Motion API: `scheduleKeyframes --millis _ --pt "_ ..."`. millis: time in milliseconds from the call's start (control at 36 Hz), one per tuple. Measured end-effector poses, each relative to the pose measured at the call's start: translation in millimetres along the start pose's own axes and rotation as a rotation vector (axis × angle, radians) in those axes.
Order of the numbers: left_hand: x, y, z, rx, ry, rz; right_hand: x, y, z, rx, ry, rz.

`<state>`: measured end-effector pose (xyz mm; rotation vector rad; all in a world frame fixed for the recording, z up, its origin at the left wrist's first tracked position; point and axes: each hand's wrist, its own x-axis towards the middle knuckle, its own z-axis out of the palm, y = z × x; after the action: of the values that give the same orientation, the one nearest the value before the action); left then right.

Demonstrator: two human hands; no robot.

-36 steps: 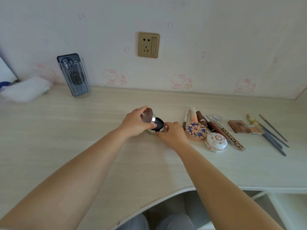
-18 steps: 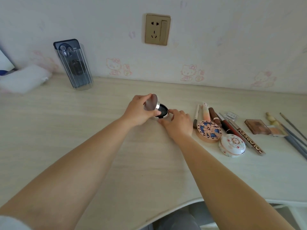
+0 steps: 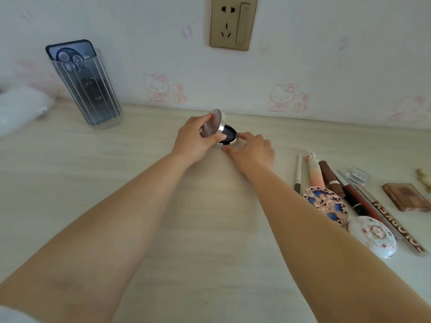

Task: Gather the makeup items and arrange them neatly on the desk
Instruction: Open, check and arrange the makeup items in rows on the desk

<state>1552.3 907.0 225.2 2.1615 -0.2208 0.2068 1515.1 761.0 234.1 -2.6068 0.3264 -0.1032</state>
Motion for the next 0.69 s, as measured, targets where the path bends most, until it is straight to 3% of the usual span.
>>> scheduleKeyframes --millis 694 --pt "39.8 -10.0 8.4 -0.046 0.063 0.054 47.3 -6.4 12.6 -0.082 0.077 -0.012"
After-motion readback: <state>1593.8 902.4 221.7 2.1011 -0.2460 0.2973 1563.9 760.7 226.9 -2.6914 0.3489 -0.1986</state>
